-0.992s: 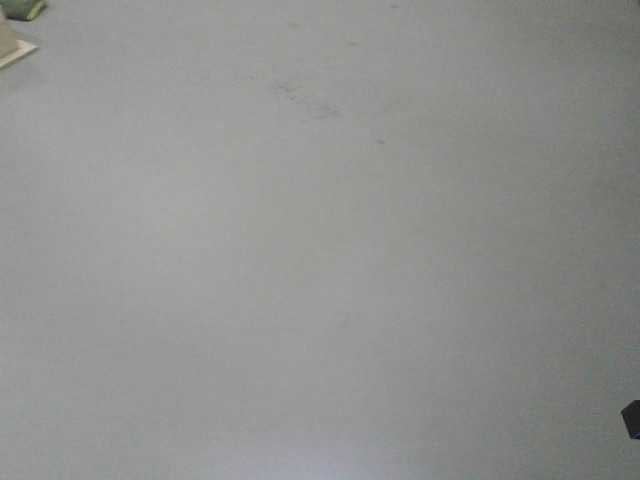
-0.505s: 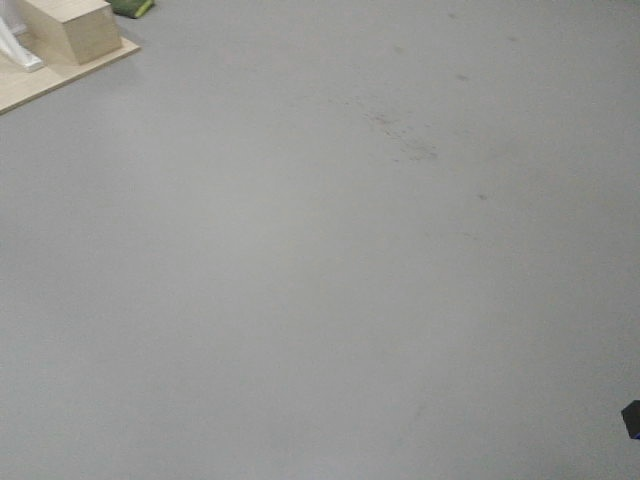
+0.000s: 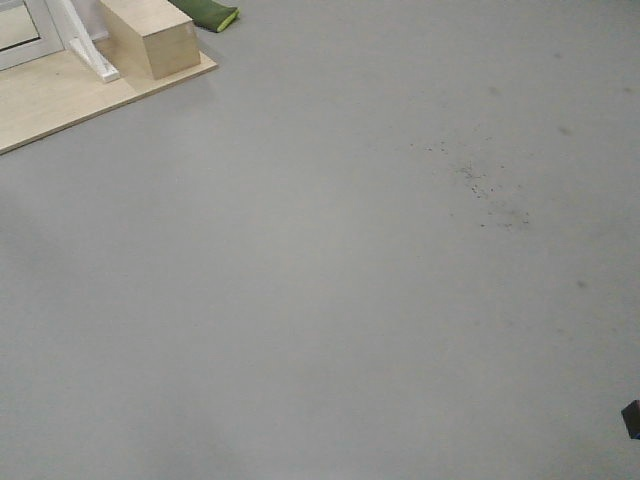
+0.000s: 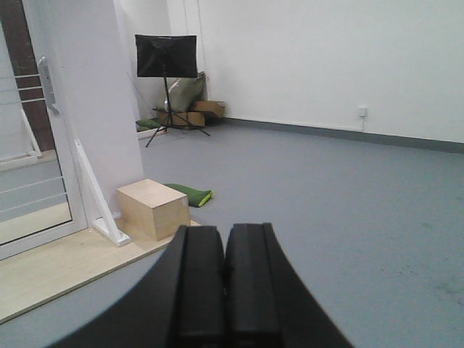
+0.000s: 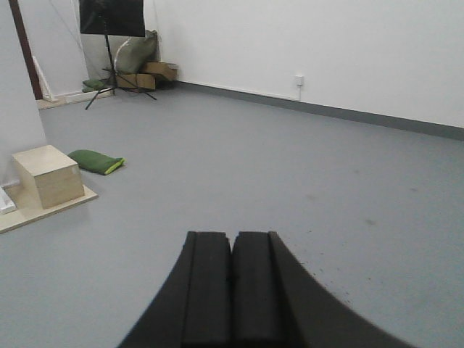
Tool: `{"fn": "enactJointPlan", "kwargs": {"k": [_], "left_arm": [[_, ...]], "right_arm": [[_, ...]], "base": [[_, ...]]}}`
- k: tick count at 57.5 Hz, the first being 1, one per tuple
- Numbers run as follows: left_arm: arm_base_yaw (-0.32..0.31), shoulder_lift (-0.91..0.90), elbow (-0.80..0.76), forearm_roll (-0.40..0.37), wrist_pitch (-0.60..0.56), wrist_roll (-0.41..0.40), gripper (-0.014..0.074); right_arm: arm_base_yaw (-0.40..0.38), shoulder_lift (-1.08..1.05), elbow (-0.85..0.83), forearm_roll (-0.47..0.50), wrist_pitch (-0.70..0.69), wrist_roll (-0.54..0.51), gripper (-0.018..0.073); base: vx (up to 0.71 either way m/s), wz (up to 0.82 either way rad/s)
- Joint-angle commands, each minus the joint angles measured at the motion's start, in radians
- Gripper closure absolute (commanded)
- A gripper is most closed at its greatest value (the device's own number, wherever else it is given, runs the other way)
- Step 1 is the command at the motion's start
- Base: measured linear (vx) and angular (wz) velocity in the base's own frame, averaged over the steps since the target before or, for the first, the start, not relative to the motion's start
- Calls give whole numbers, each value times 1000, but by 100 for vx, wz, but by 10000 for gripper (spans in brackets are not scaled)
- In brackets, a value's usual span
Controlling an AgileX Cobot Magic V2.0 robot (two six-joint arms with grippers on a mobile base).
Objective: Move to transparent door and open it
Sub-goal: 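Drive the base across the grey floor toward the glass door, then drive up to the sliding glass door and stop at its handle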
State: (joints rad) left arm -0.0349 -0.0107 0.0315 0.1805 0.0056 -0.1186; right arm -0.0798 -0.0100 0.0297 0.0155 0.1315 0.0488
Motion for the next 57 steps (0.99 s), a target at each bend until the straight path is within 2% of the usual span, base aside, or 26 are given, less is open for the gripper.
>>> {"fn": "enactJointPlan", "kwargs": {"k": [1, 57], "left_arm": [[-3, -15, 8, -3, -73, -1, 603], [-3, -15, 8, -3, -73, -1, 603]], "right_arm": [[-5, -15, 5, -2, -84, -8, 566], [-5, -15, 5, -2, -84, -8, 566]], "base": [[54, 31], [57, 37]]}}
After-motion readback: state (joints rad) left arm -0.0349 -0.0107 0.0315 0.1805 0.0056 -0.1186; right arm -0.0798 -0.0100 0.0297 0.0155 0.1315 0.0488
